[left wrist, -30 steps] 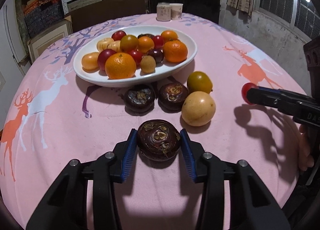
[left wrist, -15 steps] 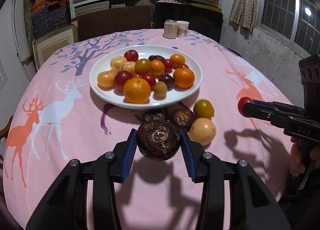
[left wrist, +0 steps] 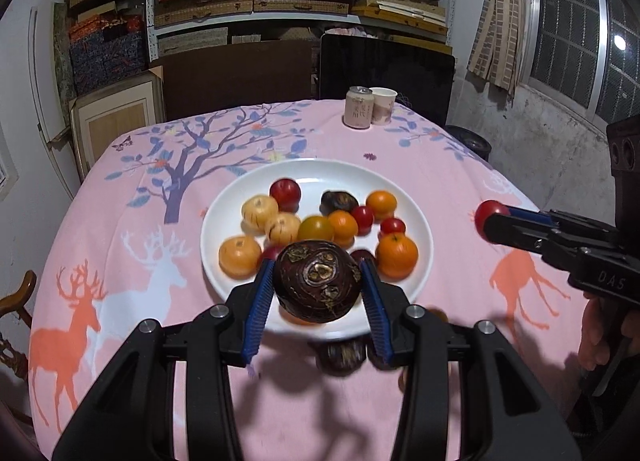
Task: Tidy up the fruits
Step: 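Carry the brown fruit and the cherry tomato onto the plate and open both tools, then grasp another dark brown fruit with the left tool while the right tool grasps the pale yellow round fruit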
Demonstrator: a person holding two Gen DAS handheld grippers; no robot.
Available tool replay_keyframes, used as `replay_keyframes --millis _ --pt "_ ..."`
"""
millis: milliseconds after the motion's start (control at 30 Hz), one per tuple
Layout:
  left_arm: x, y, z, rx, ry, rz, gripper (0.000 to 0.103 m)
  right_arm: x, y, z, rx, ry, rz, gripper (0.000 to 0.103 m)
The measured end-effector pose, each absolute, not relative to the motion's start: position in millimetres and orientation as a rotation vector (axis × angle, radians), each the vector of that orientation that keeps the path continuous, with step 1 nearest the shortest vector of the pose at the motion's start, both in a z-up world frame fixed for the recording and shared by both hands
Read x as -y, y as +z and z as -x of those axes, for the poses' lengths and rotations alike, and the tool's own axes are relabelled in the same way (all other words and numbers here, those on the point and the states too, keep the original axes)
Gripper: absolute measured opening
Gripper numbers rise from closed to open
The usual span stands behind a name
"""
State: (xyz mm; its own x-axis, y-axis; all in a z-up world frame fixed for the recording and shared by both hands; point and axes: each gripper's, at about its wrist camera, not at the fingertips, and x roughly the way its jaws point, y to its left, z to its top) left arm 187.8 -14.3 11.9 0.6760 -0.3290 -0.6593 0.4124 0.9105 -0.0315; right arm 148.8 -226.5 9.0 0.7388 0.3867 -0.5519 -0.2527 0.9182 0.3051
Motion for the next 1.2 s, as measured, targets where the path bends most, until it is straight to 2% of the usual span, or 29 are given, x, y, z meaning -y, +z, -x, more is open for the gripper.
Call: replay_keyframes --millis 433,467,533,567,600,733,800,900,967,1200 --pt "39 -24 -314 -0.870 -0.384 -0.056 0.043 213 -22 -286 -0.814 0.298 -0.267 0.031" --pt "40 -26 -318 -0.877 -0.385 -0.050 0.045 211 -24 -292 -0.819 0.314 -0.271 0.037" --pt "38 -27 -324 -0.873 -0.371 -0.038 0.058 211 -23 -296 -0.810 0.300 -0.260 0.047" --pt "35 -26 -323 -0.863 -0.361 -0.028 0.068 212 -22 -296 -0.805 0.294 -0.259 0.048" --pt "31 -24 -321 -0.847 -0.353 -0.016 0.072 214 -21 -294 -0.802 0.301 -0.266 0.048" --pt "15 -19 -305 -0.833 -0.341 0.005 0.073 225 -17 -273 -0.789 0.288 -0.274 0.049" --pt "8 -18 -289 -0.830 -0.342 0.003 0.077 231 -17 -255 -0.792 0.296 -0.283 0.049" --pt "-4 -20 -253 -0.818 -0.350 -0.018 0.083 228 -17 -212 -0.782 0.306 -0.207 0.055" --pt "-11 -24 -230 -0.821 -0.360 -0.028 0.083 218 -21 -179 -0.778 0.346 -0.122 0.058" --pt "-27 -48 -172 -0.872 -0.361 -0.044 0.083 181 -51 -95 -0.825 0.479 0.014 0.059"
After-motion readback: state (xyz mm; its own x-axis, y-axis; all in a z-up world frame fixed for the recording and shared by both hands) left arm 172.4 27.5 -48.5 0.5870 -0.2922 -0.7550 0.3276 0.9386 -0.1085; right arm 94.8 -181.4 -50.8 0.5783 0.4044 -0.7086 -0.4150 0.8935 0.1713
